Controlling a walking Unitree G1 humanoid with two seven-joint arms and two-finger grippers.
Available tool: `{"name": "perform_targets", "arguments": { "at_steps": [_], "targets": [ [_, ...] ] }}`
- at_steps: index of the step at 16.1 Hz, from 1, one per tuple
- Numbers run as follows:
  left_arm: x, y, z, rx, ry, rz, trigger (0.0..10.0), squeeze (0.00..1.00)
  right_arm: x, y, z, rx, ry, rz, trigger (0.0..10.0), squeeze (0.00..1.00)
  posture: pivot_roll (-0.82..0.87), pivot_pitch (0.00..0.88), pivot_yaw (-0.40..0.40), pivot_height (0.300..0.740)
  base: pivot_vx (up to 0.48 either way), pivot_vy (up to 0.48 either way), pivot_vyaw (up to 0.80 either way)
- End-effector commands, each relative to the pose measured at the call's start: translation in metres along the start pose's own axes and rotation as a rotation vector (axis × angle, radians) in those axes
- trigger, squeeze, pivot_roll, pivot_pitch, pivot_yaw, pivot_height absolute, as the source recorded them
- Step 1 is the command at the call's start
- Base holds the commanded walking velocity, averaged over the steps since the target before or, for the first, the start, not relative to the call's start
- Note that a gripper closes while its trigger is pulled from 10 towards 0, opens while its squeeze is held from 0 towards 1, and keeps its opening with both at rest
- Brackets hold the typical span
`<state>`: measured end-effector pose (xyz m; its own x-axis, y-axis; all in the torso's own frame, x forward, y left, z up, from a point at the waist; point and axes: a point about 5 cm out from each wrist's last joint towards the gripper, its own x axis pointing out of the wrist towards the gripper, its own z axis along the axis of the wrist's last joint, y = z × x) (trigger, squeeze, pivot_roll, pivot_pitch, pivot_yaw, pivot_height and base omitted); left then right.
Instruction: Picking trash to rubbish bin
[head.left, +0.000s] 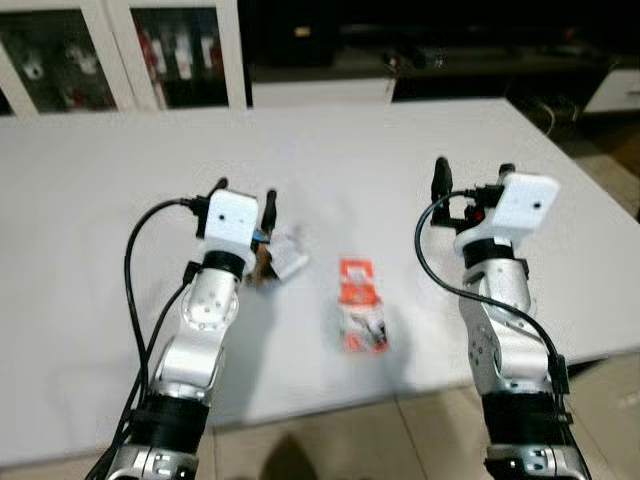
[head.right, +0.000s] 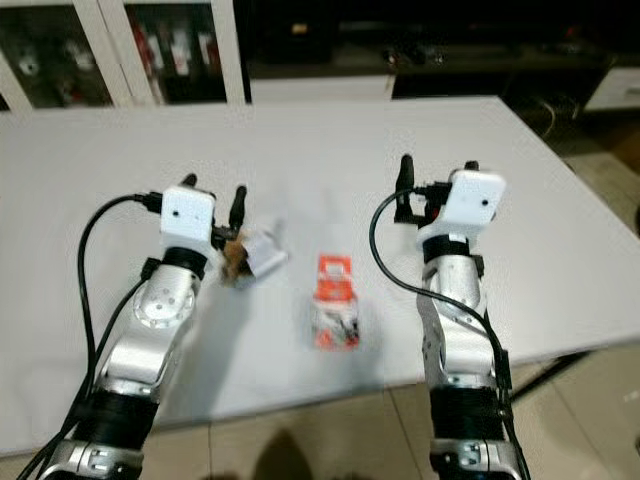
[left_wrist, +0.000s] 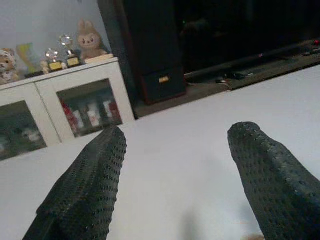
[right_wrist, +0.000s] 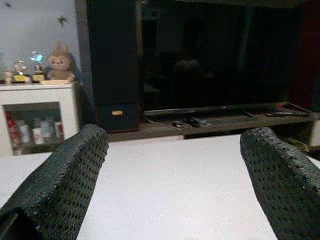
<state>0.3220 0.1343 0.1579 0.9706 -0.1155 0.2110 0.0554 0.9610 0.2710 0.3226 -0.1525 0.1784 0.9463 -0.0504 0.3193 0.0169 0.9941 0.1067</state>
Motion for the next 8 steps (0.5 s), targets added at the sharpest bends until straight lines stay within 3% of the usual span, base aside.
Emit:
{"name": "perform_targets", "arguments": {
  "at_steps": [1, 4, 6, 8],
  "targets": [
    [0.0, 0.006, 0.002, 0.0, -0.01, 0.004, 10.0, 0.0, 0.001, 0.006, 0.002, 0.015, -0.004, 0.015, 10.0, 0.0, -0.02, 0.073, -0.052, 0.74, 0.307, 0.0, 0.0],
    [-0.003, -0.001, 0.003, 0.0, -0.009, -0.073, 10.0, 0.0, 0.001, 0.007, 0.001, 0.016, 0.0, 0.017, 10.0, 0.0, -0.02, 0.073, -0.052, 0.74, 0.0, 0.0, 0.0],
    [-0.011, -0.012, -0.009, 0.035, 0.051, -0.262, 10.0, 0.0, 0.001, 0.007, 0.0, 0.016, 0.002, 0.015, 10.0, 0.0, -0.02, 0.076, -0.048, 0.74, 0.0, 0.0, 0.0],
    [-0.016, -0.015, -0.017, 0.032, 0.086, -0.336, 10.0, 0.0, 0.0, 0.007, 0.0, 0.016, 0.002, 0.014, 10.0, 0.0, -0.02, 0.076, -0.047, 0.74, 0.0, 0.0, 0.0]
  ]
}}
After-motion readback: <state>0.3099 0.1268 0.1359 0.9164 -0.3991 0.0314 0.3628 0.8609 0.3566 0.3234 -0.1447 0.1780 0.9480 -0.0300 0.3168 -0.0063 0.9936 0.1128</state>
